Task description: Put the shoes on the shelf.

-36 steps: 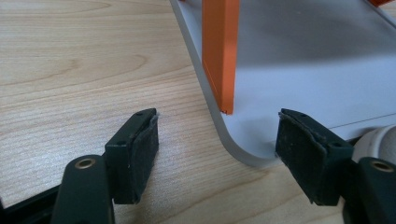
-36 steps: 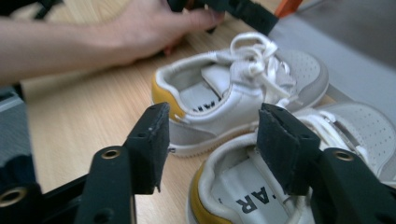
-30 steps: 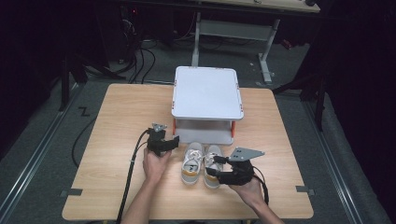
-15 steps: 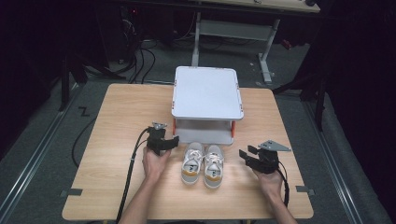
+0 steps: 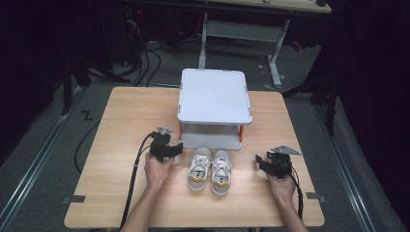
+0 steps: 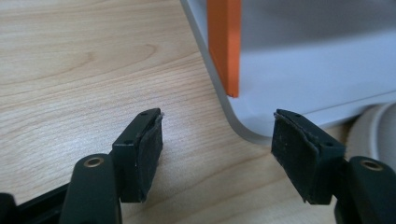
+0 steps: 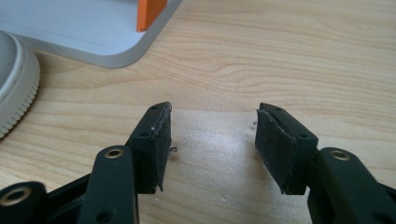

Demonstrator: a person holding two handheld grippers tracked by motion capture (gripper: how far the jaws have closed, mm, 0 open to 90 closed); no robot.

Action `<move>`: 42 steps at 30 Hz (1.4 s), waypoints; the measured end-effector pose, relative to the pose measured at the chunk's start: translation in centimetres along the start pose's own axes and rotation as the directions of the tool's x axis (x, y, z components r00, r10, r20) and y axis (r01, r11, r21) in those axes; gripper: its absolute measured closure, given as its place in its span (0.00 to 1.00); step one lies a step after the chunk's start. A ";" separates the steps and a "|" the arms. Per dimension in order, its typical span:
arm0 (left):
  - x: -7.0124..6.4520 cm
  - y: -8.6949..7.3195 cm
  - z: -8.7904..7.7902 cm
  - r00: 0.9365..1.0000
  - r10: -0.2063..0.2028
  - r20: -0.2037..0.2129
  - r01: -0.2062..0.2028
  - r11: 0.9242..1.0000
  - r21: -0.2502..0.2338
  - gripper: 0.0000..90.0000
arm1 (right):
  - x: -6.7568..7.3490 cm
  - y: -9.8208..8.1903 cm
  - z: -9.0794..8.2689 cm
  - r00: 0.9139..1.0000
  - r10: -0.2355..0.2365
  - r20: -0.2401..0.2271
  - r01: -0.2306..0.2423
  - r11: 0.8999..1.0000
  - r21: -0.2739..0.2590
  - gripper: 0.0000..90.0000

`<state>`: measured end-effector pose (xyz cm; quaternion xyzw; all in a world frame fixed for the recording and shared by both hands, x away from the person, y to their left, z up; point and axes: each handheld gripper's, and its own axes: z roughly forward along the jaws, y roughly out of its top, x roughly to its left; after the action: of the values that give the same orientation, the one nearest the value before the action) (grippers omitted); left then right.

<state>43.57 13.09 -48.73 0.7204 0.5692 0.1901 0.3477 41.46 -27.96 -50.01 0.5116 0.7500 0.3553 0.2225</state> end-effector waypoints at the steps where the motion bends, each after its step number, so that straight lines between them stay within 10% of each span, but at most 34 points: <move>1: -0.1 0.0 -0.2 1.000 -0.001 0.004 0.001 1.000 -0.001 0.38 | 0.0 0.0 0.1 1.000 0.001 -0.002 -0.001 1.000 0.019 0.50; 10: -3.0 0.3 -5.4 0.992 0.017 0.123 -0.019 1.000 0.010 0.41 | 0.0 0.1 0.2 1.000 -0.002 0.000 0.002 1.000 0.026 0.49; 22: -9.8 -1.3 -10.7 0.953 0.137 0.270 -0.155 0.987 0.046 0.42 | 0.4 0.0 0.1 0.999 -0.034 0.020 0.033 0.999 0.035 0.49; 26: -11.4 -1.5 -9.8 0.956 0.168 0.242 -0.194 0.977 0.088 0.42 | 0.5 -0.1 0.1 0.999 -0.037 0.023 0.036 0.999 0.035 0.49; 32: -11.8 -1.2 -8.1 0.968 0.098 0.233 -0.136 0.979 0.150 0.39 | 0.3 -0.1 0.1 0.999 -0.023 0.024 0.022 0.999 0.032 0.50; 42: -13.5 -0.8 -6.7 0.970 0.075 0.233 -0.122 0.973 0.198 0.32 | 0.4 0.0 0.1 0.999 -0.024 0.032 0.023 0.999 0.033 0.50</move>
<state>34.82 2.26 -43.08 0.7974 0.5067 0.0635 0.3215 41.36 -27.57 -50.10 0.5121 0.7580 0.3320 0.2302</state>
